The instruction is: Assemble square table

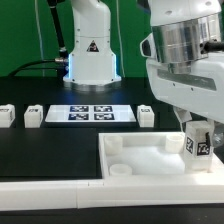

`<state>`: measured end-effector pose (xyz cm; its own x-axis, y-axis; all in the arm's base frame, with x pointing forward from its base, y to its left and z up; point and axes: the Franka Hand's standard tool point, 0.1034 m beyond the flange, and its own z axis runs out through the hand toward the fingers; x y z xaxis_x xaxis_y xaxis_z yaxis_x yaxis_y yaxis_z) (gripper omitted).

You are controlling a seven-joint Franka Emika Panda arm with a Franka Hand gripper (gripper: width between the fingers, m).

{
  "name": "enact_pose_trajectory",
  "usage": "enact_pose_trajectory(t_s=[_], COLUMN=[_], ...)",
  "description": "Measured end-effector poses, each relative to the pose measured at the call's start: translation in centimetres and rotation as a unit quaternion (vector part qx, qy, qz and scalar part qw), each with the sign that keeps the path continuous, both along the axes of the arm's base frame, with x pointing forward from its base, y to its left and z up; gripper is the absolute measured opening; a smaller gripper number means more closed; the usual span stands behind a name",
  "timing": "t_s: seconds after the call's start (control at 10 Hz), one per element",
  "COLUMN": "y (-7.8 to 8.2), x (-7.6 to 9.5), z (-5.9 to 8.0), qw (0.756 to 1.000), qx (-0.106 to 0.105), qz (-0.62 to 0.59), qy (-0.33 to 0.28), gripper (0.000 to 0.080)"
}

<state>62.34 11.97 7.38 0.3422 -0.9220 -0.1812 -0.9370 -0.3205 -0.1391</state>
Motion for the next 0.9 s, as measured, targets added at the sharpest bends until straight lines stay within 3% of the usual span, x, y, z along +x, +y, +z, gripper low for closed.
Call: enact_pose_trajectory(t_s=[0.1,0.2,0.5,0.6,0.7,0.9], y=[-0.28,-0.11,-0.22,-0.27,-0.15,0.54], x=[-0.04,-0.09,0.0,0.01,0.07,0.13], z=[-0.08,0.12,0.11,0.11,0.14,0.25], qw=[0.995,0.973,0.953,0.928,0.891,0.817], qx=[-0.009,-0.029,-0.034,-0.047,-0.07,-0.092], qz=[0.099,0.225,0.296,0.365,0.444,0.564], qy=[-0.019,-0.031,-0.049,-0.059,-0.067,-0.08], gripper=[0.0619,0.0619,0.0649,0.0649,0.0649,0.0649])
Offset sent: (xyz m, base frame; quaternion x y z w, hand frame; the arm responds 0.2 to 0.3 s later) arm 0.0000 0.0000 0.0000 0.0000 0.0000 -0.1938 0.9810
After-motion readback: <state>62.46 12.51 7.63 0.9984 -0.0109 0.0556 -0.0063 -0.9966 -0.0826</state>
